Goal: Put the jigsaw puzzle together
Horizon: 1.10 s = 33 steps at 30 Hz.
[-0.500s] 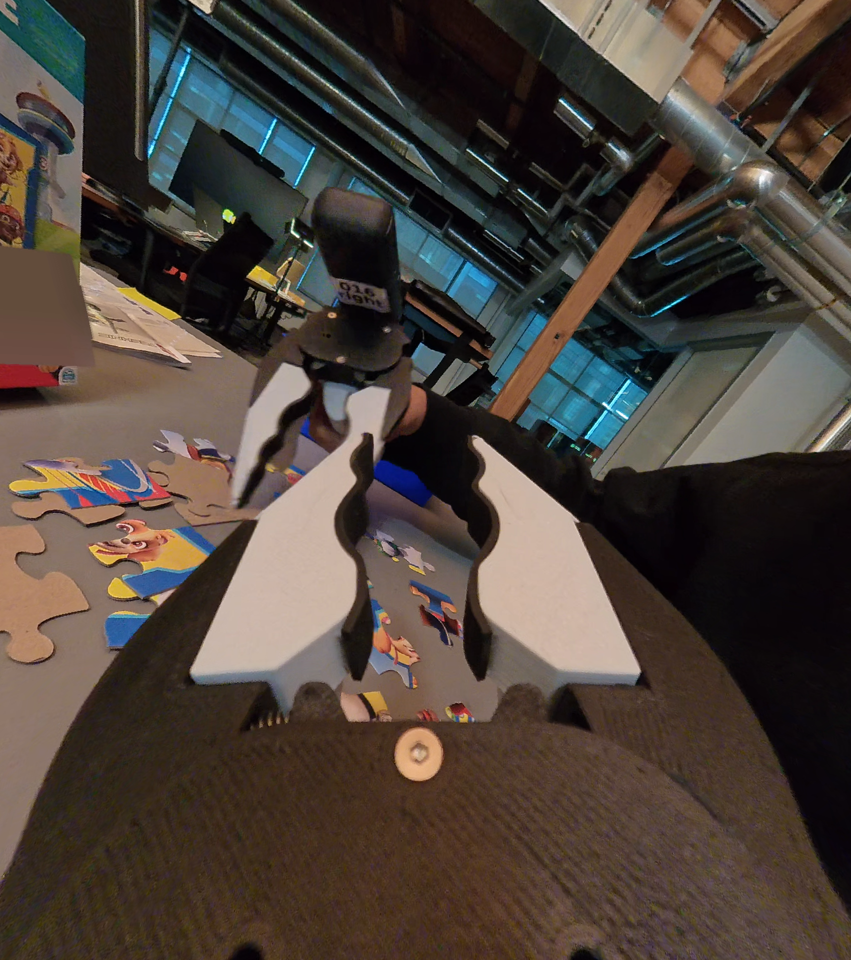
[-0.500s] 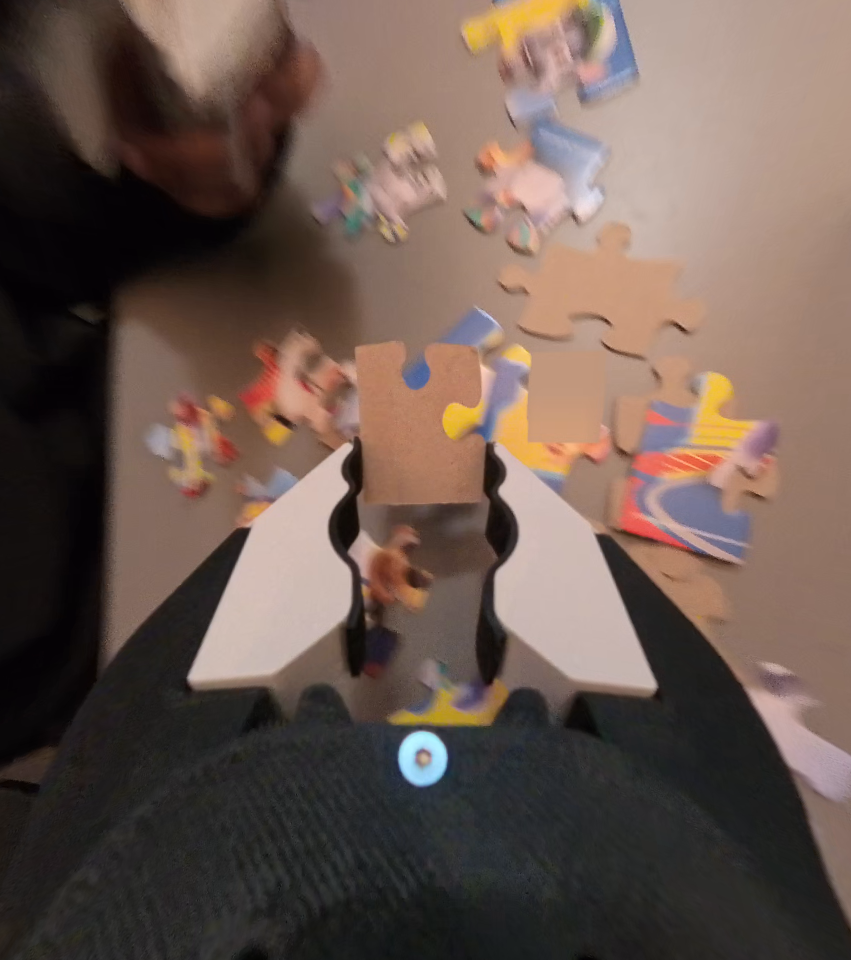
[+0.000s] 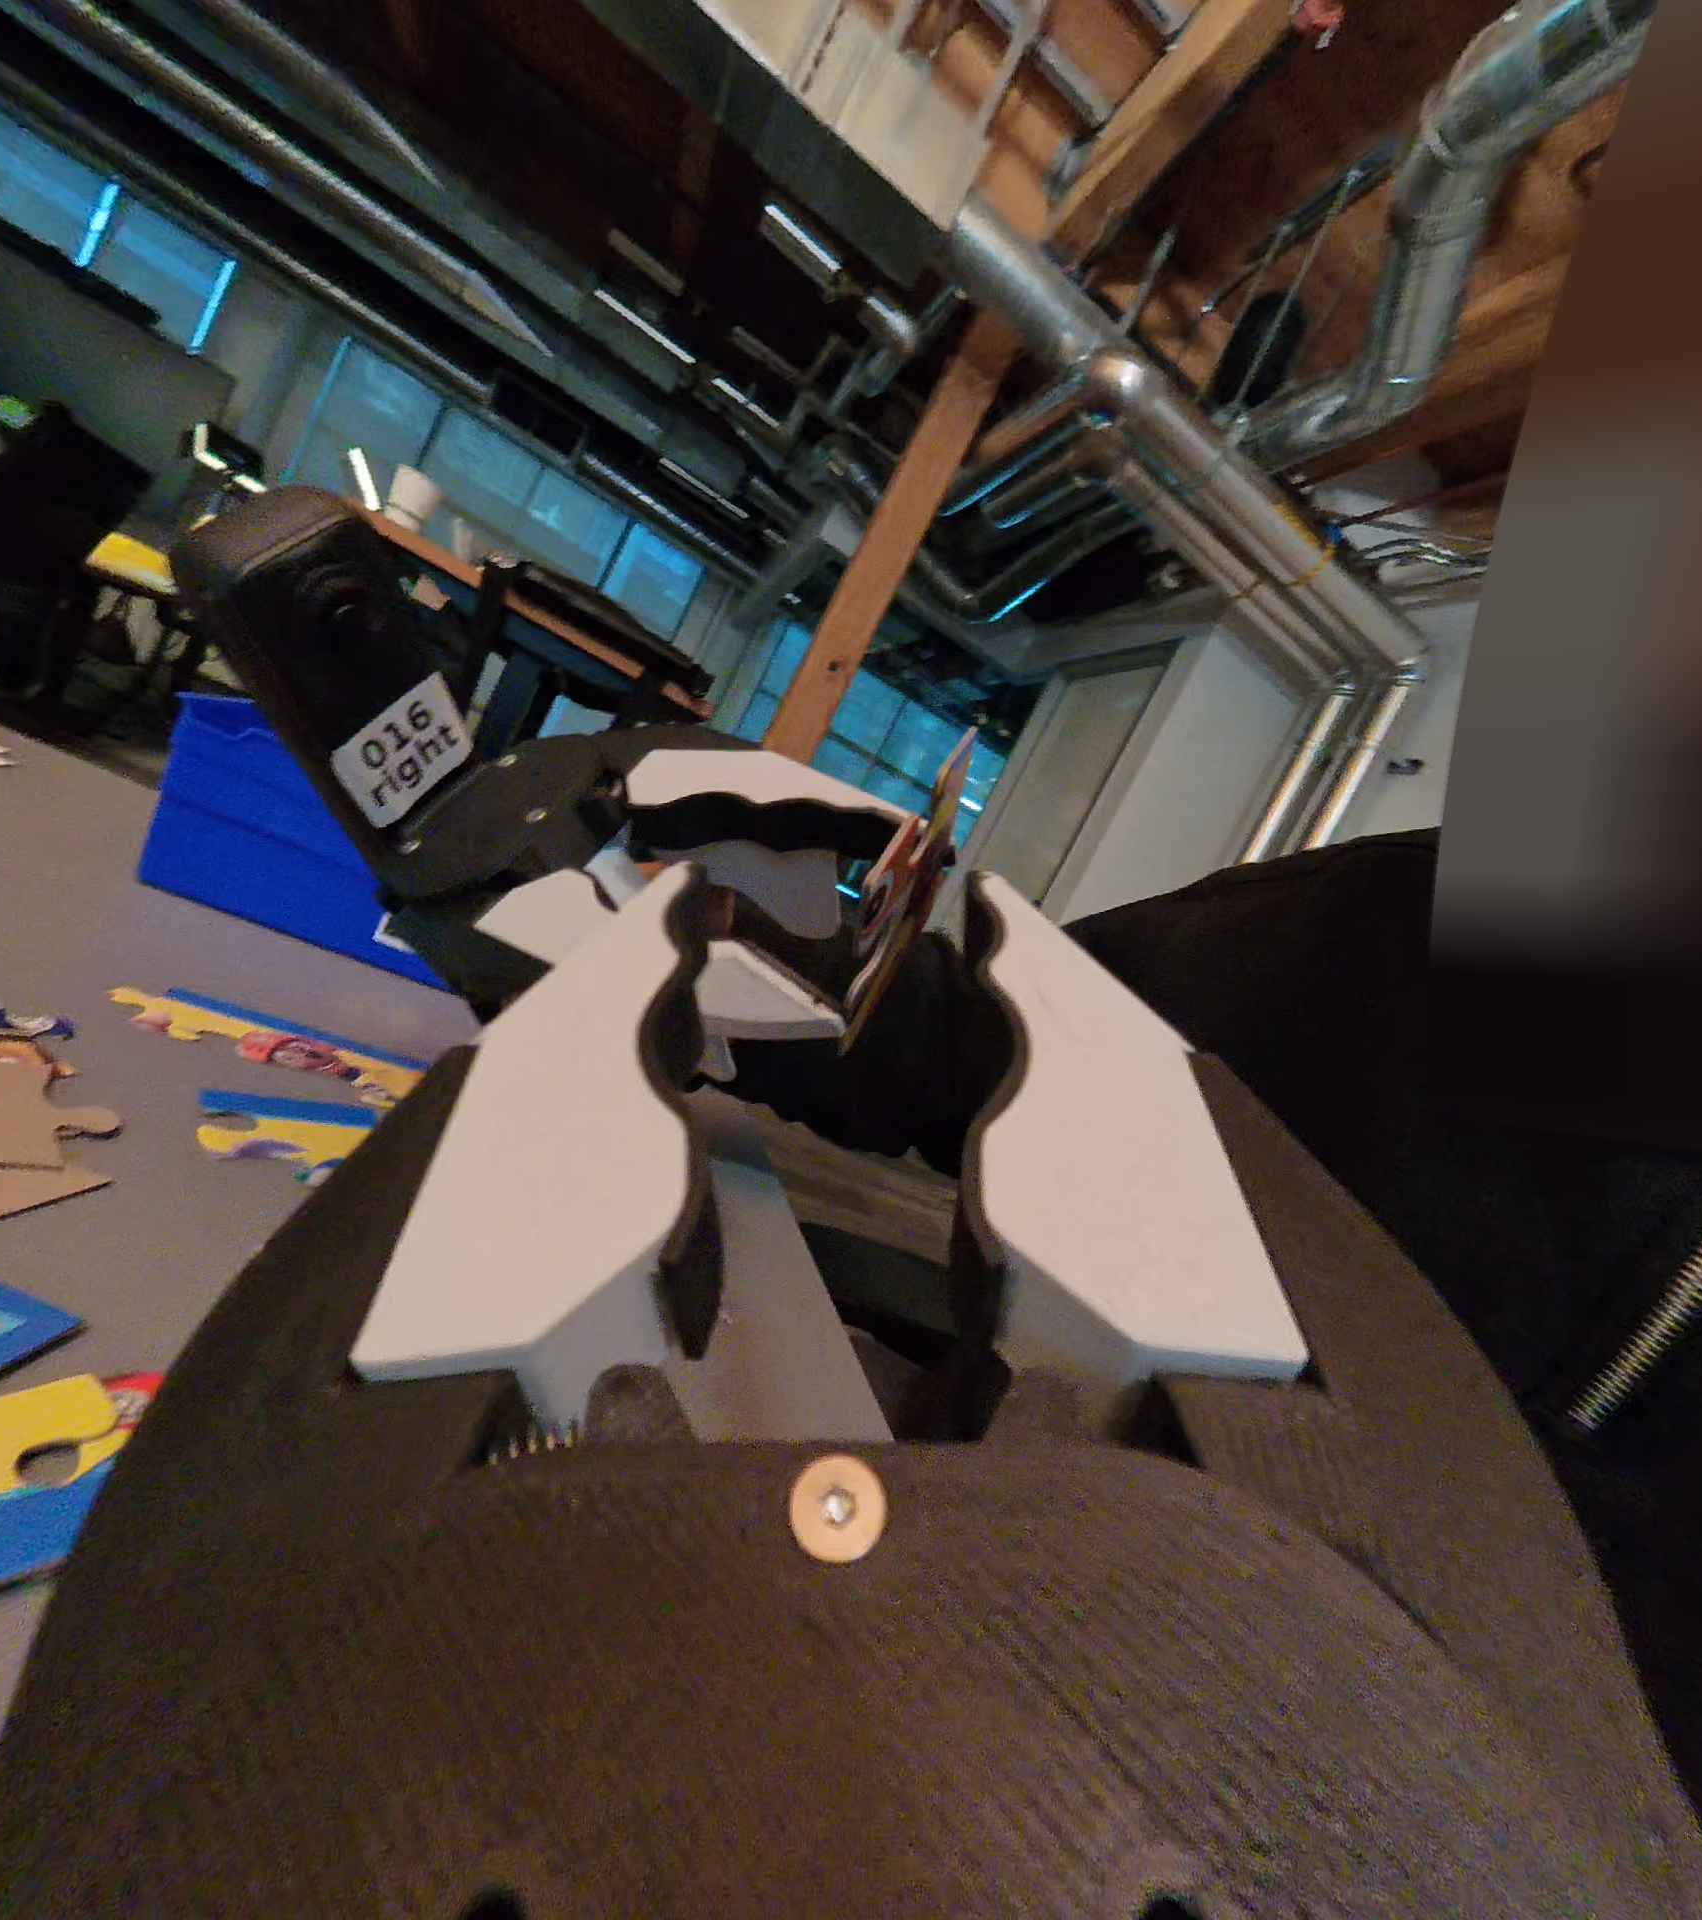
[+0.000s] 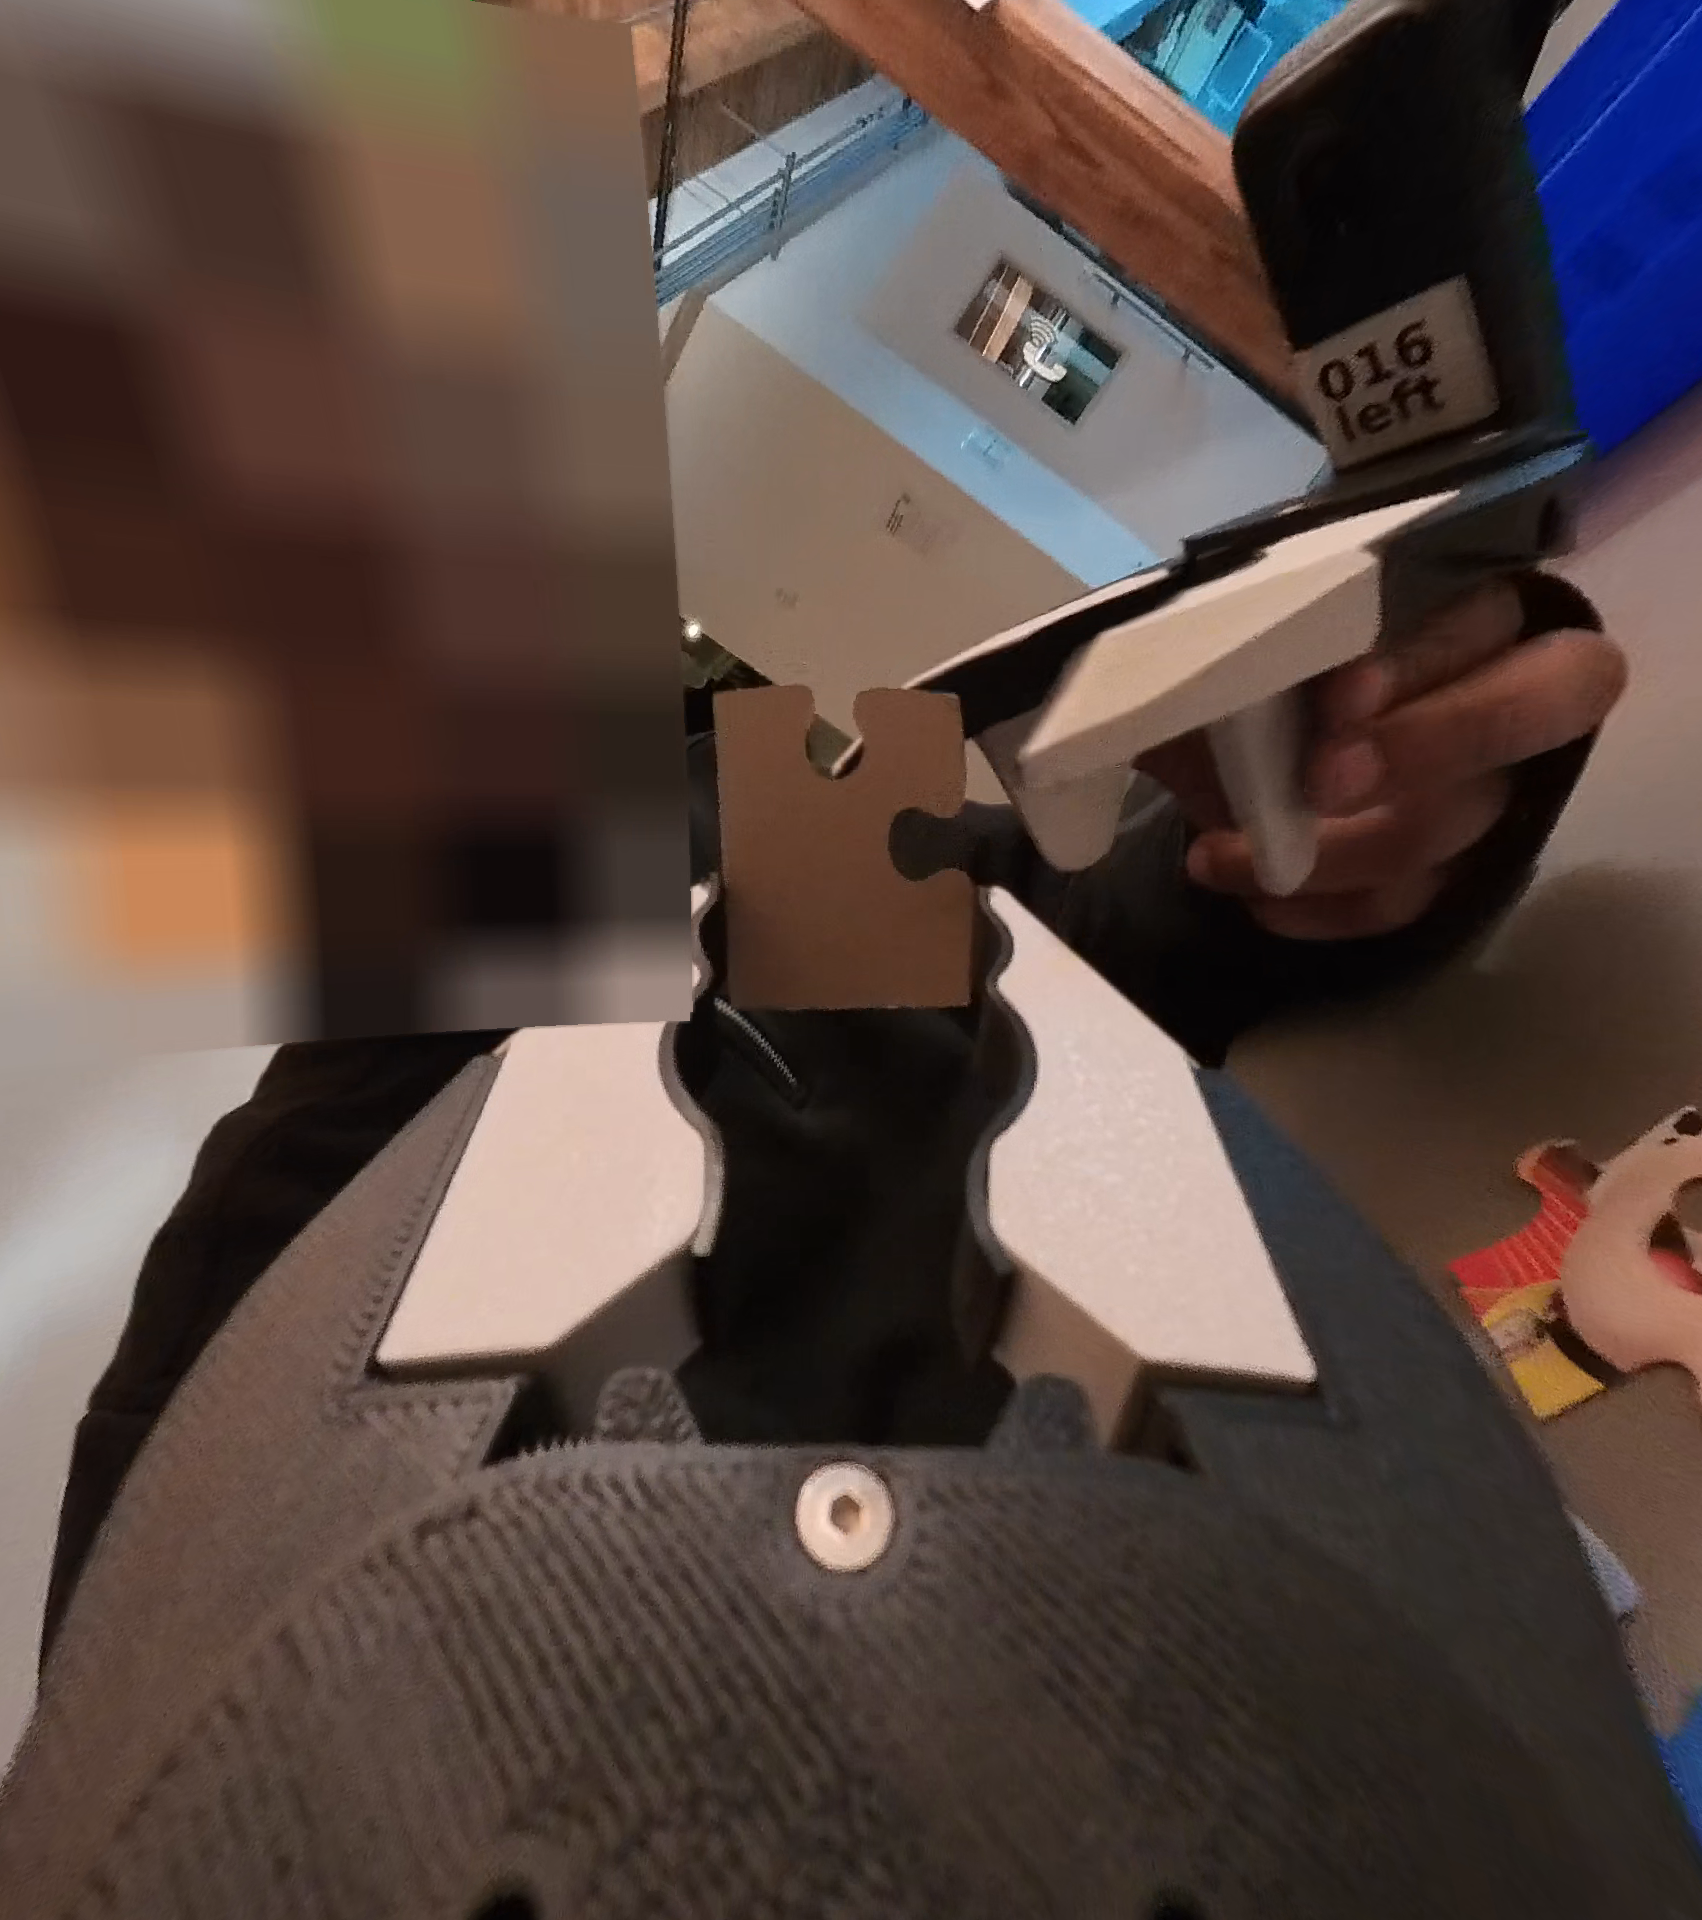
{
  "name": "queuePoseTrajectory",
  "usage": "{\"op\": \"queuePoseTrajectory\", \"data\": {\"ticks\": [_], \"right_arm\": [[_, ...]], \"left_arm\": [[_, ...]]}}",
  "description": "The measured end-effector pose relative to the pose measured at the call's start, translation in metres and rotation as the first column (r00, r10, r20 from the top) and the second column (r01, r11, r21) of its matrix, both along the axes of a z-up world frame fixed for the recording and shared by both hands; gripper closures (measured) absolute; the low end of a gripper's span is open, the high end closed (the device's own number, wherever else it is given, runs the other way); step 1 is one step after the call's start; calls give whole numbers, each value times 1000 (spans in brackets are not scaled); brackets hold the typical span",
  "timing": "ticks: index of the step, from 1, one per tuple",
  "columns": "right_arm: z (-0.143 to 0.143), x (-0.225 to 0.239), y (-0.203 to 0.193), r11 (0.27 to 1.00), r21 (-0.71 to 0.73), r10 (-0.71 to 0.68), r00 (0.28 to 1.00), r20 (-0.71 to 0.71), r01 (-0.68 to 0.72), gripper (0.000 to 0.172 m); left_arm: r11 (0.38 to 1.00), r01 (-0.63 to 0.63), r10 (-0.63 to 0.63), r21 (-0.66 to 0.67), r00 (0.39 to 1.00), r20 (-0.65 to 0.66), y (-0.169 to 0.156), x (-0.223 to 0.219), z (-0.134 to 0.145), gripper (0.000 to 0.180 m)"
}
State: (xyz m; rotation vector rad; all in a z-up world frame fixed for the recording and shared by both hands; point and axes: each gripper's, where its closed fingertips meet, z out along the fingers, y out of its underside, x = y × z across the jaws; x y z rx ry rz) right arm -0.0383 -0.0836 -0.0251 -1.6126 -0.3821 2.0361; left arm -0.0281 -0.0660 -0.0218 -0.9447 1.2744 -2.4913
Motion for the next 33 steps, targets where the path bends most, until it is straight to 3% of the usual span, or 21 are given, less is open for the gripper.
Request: {"op": "queuePoseTrajectory", "data": {"ticks": [3,8,12,19,23,26,29,33], "right_arm": [[2,-4,4,1000,-9,3,1000,-18,-3,126],[-3,12,21,995,-26,-97,995,-16,97,127],[-9,31,30,972,-19,-235,972,27,235,124],[-15,39,17,882,174,-468,857,215,438,126],[-12,41,1,813,295,-576,766,285,501,129],[-12,41,-11,785,325,-614,731,299,527,129],[-14,39,-20,778,331,-624,718,309,534,129],[-21,33,-26,783,342,-619,707,341,520,129]], "left_arm": [[999,39,-39,-10,998,56,2,-12,6,177],[998,12,-10,-57,999,31,20,-13,6,180],[995,-96,92,-37,991,-98,46,-5,-10,180],[974,-213,185,-77,944,-272,84,2,-34,180],[980,-196,190,44,833,-519,86,9,-79,180],[988,-75,146,133,714,-685,74,-1,-112,180],[983,76,79,165,639,-765,58,-21,-126,180],[967,119,119,226,574,-810,58,-33,-138,180]]}}
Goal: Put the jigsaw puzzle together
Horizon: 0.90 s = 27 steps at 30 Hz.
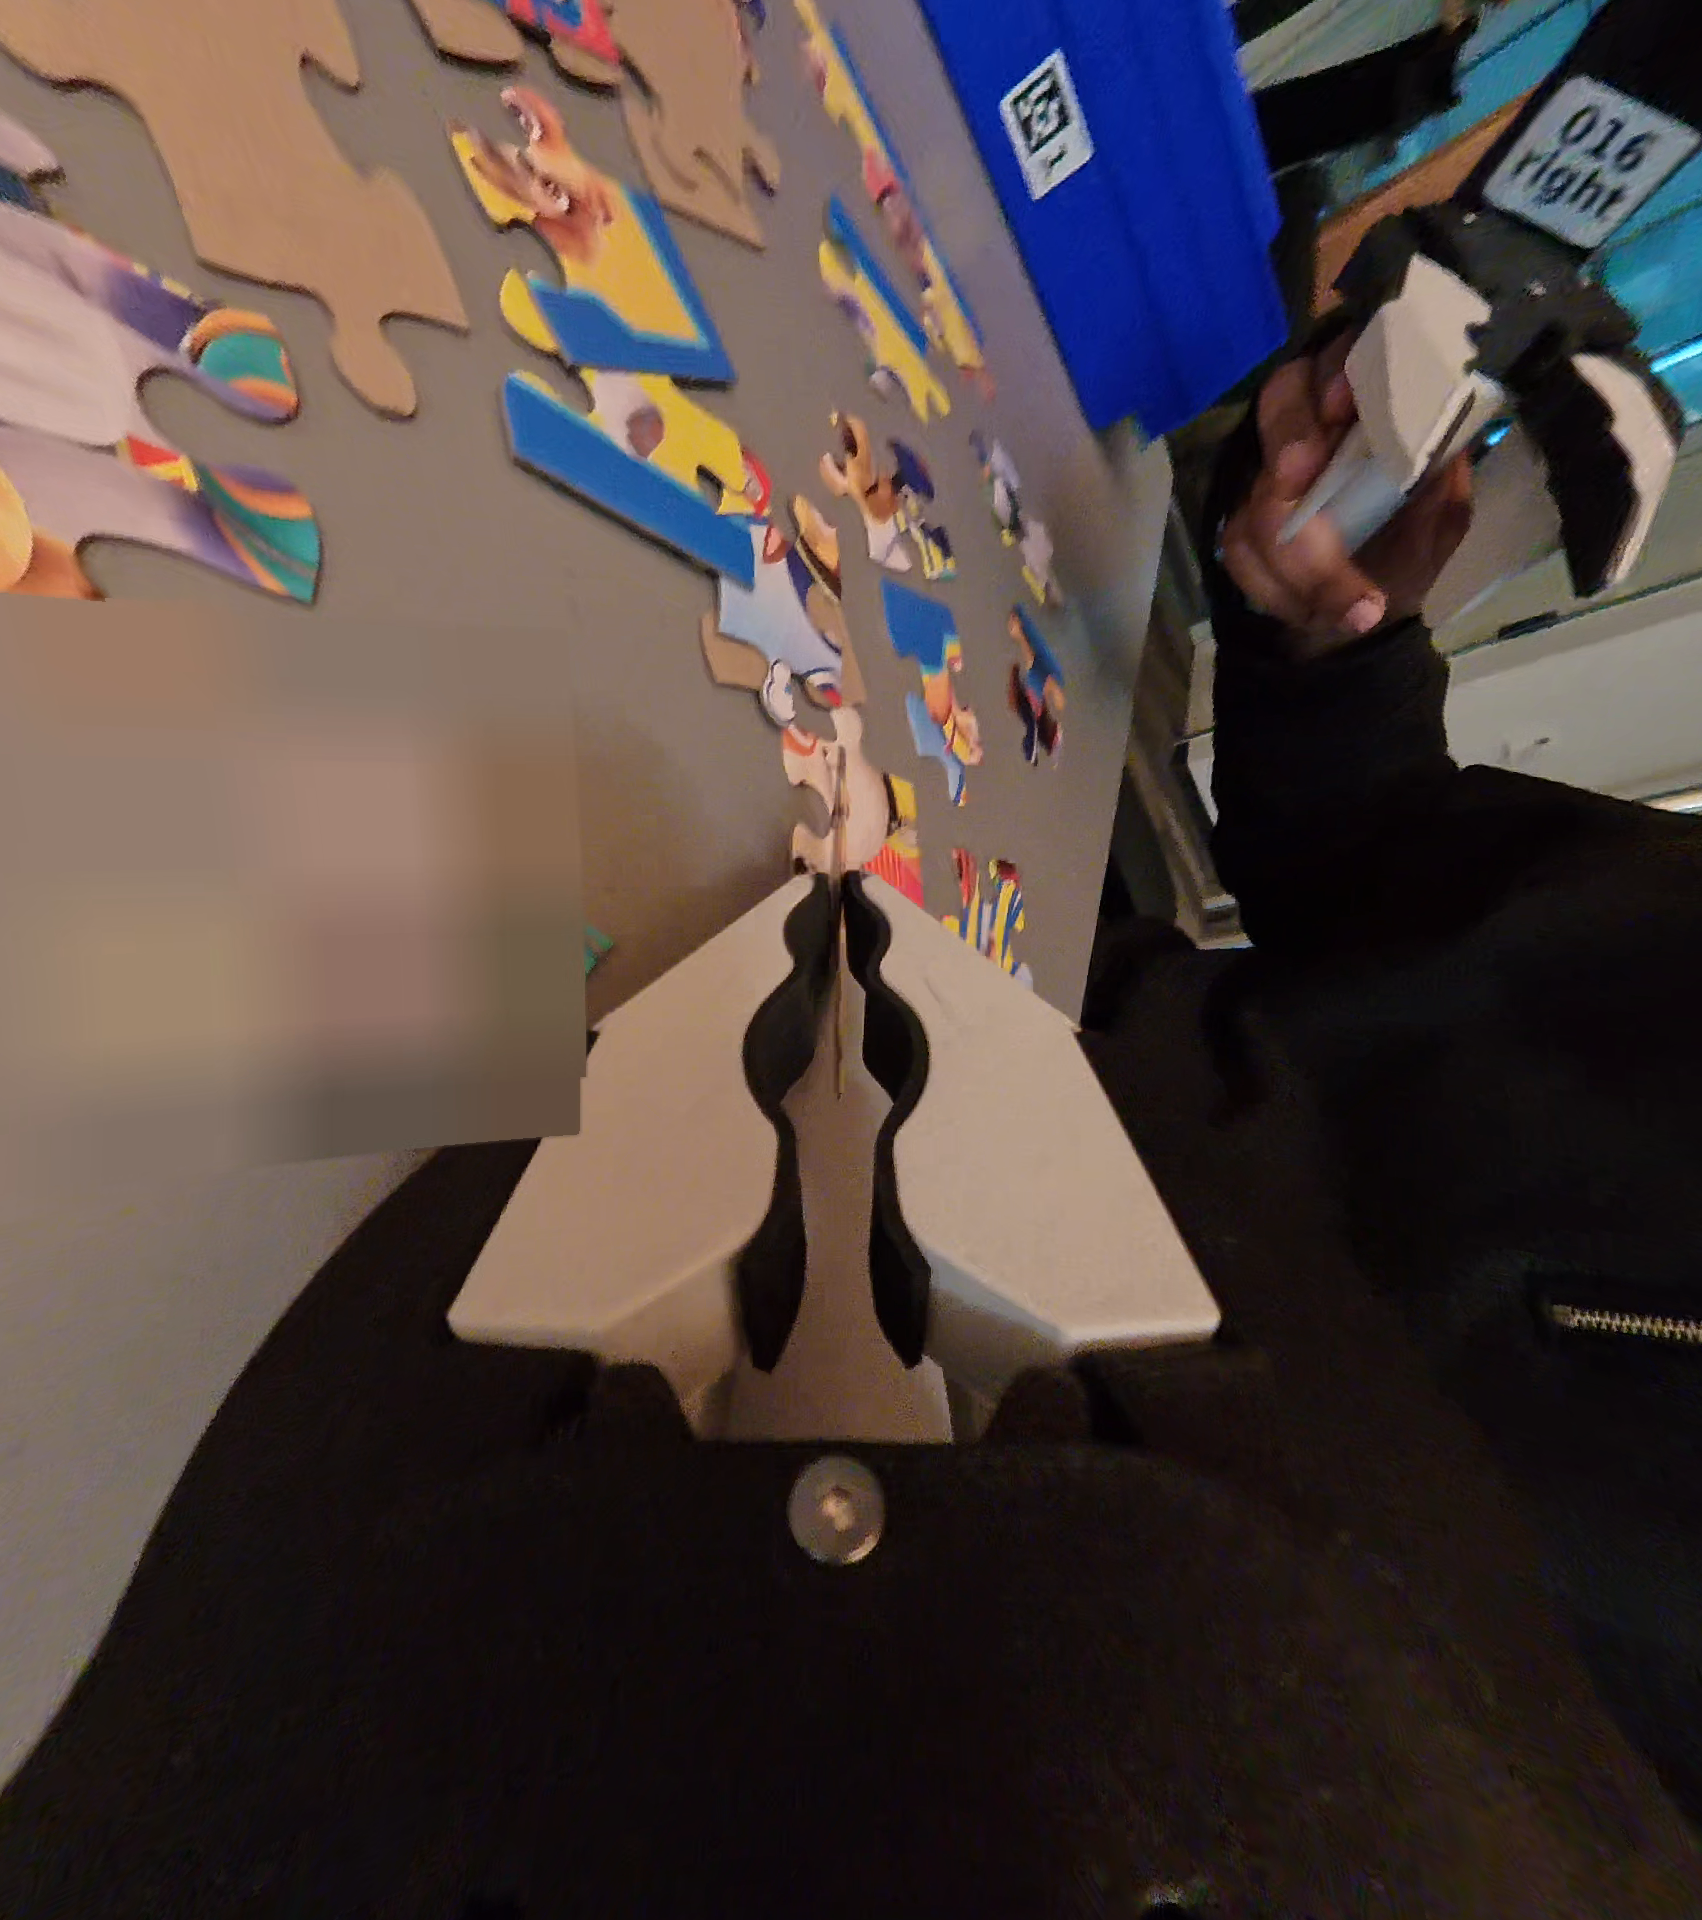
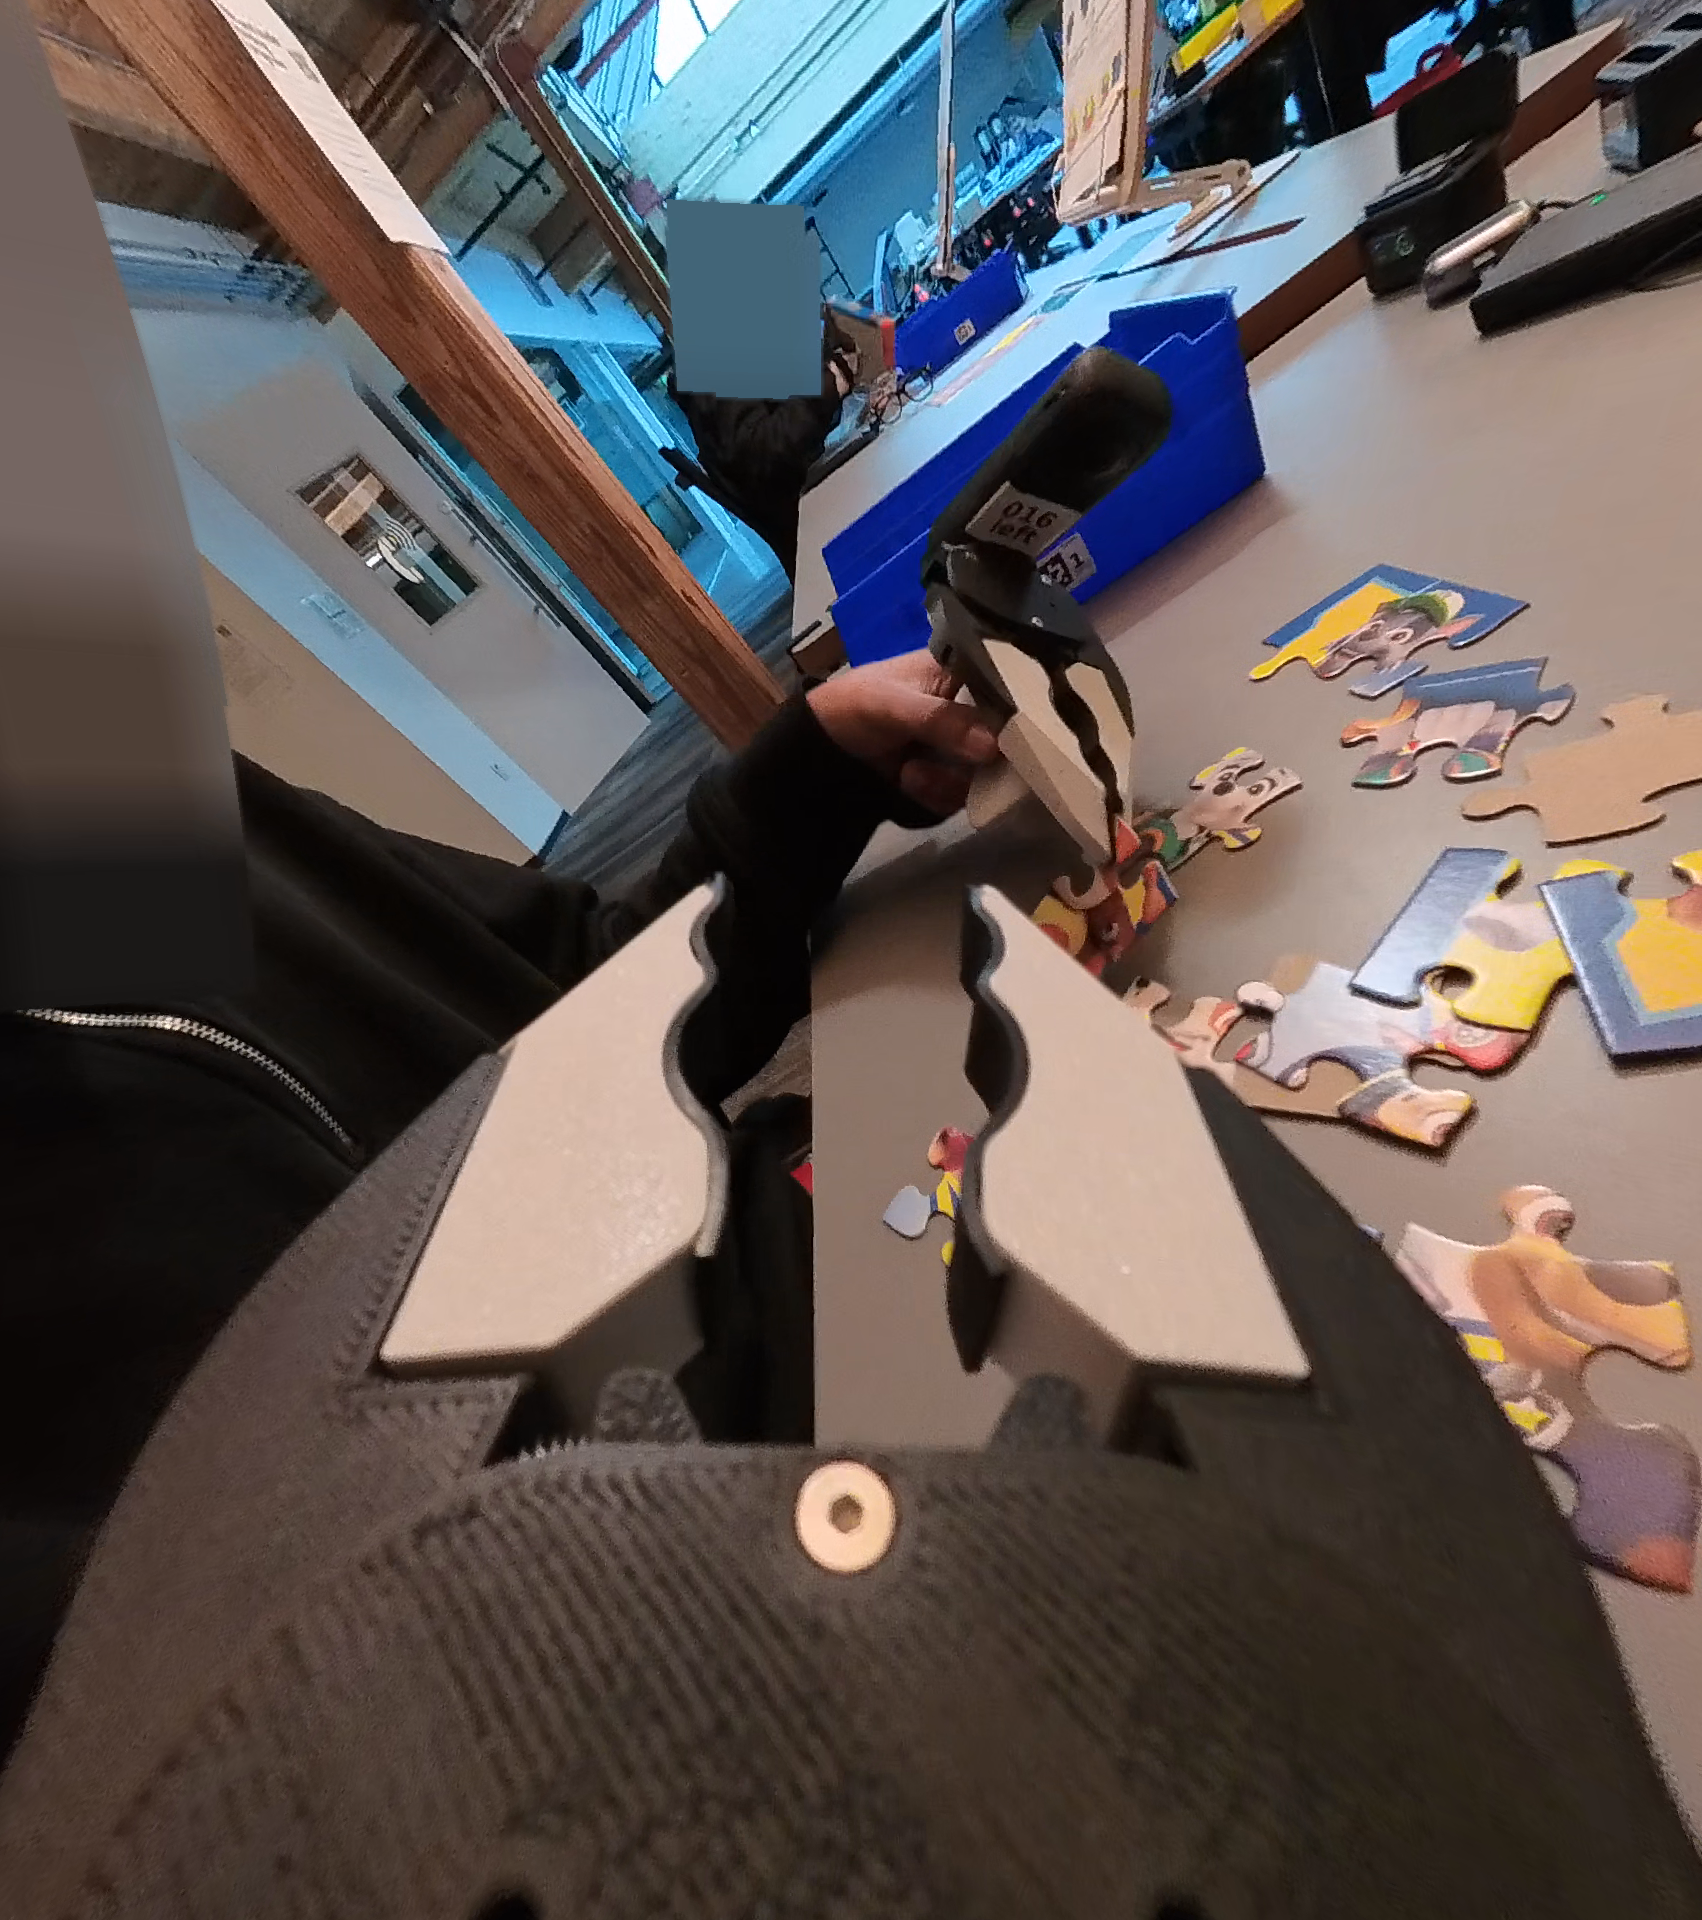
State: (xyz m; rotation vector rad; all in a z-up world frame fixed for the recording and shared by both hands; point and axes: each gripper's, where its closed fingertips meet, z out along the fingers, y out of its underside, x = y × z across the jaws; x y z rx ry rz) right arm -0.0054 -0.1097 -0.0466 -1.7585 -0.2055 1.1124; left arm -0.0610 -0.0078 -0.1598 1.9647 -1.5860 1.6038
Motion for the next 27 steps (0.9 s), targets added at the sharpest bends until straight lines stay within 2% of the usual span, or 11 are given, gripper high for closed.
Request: {"op": "queuePoseTrajectory", "data": {"ticks": [5,8,10,14,17,20,22,25,27], "right_arm": [[-5,-11,-1,1000,-7,21,999,33,-21,128],[-12,-18,0,999,-21,32,996,77,-31,128],[-19,-21,4,999,-34,29,991,128,-25,128],[-34,-17,26,997,-57,-31,958,285,49,129],[-52,-4,51,990,-66,-83,881,466,129,130],[-75,20,83,979,-69,-99,746,658,191,127],[-84,31,109,979,-75,-78,696,714,188,117],[-102,46,150,977,-124,-21,659,752,172,91],[-120,56,170,966,-181,25,632,774,183,85]], "left_arm": [[996,91,-89,17,992,-90,-7,-23,-10,180],[987,150,-139,64,977,-160,-12,-36,-20,171],[986,147,-132,84,978,-160,-11,-35,-20,162],[991,85,-73,100,990,-117,-2,-28,-12,155],[993,31,-21,116,997,-81,9,-26,-5,153],[993,-39,40,113,999,-10,19,-19,8,155],[992,-73,69,102,997,41,24,-14,17,156],[990,-103,95,93,992,89,27,-9,25,158],[989,-111,102,94,989,104,28,-8,28,158]]}}
